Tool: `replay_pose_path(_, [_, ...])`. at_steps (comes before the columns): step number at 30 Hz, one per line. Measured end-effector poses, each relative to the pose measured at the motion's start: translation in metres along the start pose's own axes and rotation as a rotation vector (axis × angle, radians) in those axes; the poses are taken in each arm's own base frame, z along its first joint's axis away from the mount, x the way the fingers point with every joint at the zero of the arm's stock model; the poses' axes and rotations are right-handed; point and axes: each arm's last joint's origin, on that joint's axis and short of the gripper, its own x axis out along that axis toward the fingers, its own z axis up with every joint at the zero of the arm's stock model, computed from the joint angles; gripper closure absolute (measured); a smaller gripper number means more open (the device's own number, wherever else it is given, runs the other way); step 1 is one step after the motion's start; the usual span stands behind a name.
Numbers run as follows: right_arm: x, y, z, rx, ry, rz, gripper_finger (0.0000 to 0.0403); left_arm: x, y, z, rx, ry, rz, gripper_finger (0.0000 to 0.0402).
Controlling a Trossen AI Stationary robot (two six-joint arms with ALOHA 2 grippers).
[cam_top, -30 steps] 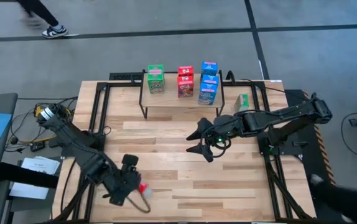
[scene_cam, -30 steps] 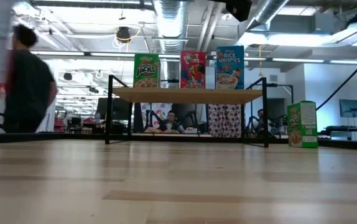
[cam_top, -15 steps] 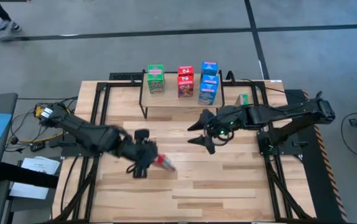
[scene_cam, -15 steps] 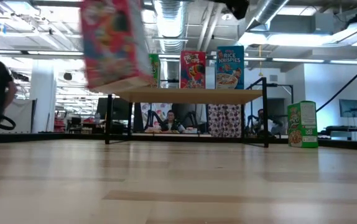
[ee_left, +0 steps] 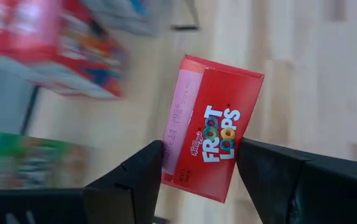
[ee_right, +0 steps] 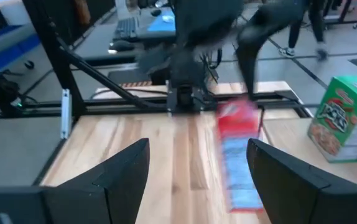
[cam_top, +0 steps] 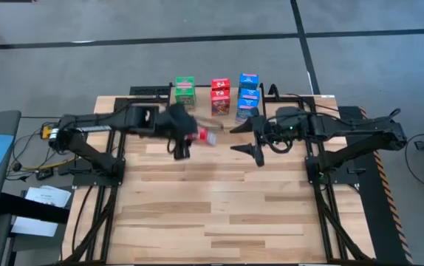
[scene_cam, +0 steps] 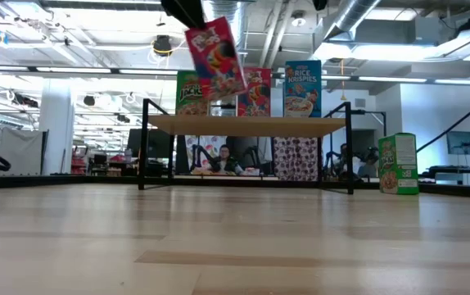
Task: Stack cereal on shelf
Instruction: Put the red cereal box on the shelf aligned with the other red cereal box
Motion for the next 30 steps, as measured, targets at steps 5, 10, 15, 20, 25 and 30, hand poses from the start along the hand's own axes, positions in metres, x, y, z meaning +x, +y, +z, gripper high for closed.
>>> replay_pose_path(5, [0.002, -0.005, -0.004, 0.005, 0.036, -0.019, 0.0109, -0.008, 0.028, 0.010, -0.016, -0.052, 0.056, 0.0218])
replay_pose_path(10, [0.002, -0.006, -0.005, 0.007, 0.046, -0.025, 0.0109, -0.017, 0.043, 0.016, -0.004, -0.093, 0.092, 0.0218])
replay_pose_path(15, [0.002, -0.007, -0.005, 0.006, 0.042, -0.043, 0.0109, -0.016, 0.051, 0.020, 0.038, -0.137, 0.119, 0.0219])
replay_pose_path(20, [0.002, -0.007, -0.005, 0.005, 0.043, -0.059, 0.0109, -0.014, 0.060, 0.019, 0.008, -0.140, 0.134, 0.0219])
replay_pose_path(25, [0.002, -0.007, -0.005, 0.005, 0.044, -0.059, 0.0109, -0.001, 0.065, 0.010, -0.013, -0.088, 0.146, 0.0224])
replay_pose_path(30, [0.002, -0.007, -0.005, 0.006, 0.051, -0.059, 0.0109, -0.003, 0.055, 0.009, -0.025, -0.073, 0.095, 0.0235])
